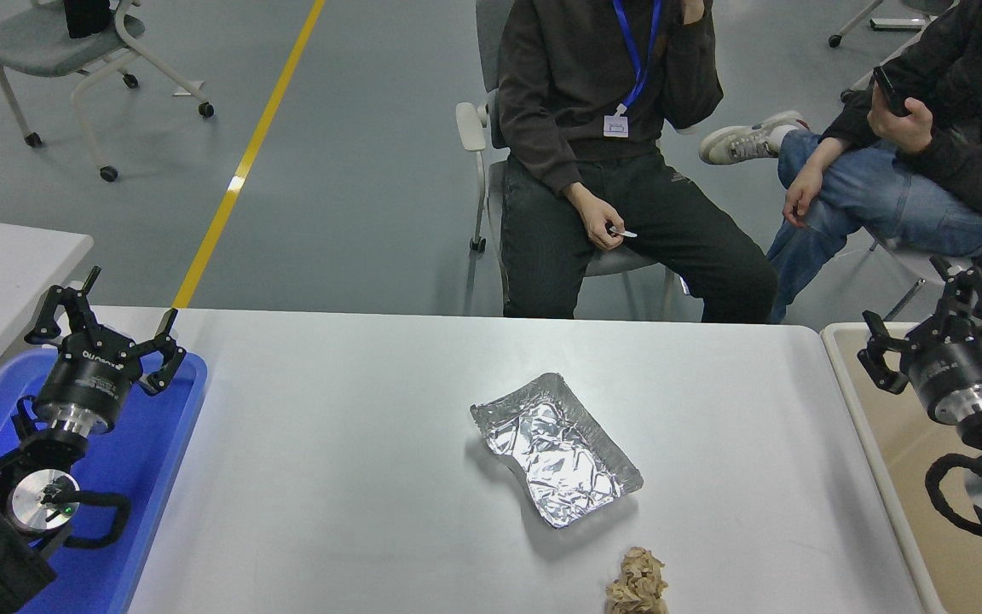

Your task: Clean the table surface

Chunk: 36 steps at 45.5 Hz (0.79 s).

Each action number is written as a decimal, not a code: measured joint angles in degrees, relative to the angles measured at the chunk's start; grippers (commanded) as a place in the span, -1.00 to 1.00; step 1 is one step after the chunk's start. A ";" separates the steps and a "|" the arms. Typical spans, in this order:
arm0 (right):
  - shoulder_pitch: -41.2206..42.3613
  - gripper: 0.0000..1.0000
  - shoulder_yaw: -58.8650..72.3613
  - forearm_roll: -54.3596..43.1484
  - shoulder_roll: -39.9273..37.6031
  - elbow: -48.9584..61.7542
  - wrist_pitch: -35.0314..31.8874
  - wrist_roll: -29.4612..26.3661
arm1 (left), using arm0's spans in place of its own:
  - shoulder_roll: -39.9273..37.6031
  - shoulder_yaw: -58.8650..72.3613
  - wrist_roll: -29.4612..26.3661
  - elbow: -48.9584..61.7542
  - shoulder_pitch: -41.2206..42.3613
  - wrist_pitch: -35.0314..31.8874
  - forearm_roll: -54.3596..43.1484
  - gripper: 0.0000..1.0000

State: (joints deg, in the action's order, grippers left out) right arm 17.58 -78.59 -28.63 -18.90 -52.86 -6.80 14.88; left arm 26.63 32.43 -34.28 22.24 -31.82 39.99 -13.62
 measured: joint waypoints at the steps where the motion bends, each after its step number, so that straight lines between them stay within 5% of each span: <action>1: -0.07 1.00 -0.11 -0.10 0.39 -0.11 0.08 0.13 | 0.00 0.00 0.00 -0.01 0.00 0.00 -0.01 1.00; 36: 1.64 1.00 -1.32 -1.37 8.30 0.88 2.82 1.52 | 0.00 0.00 0.00 -0.01 -0.02 0.00 -0.01 1.00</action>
State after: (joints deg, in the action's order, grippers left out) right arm 19.22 -79.92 -30.00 -10.61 -51.98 -3.98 16.40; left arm 26.63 32.43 -34.28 22.24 -31.84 39.99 -13.63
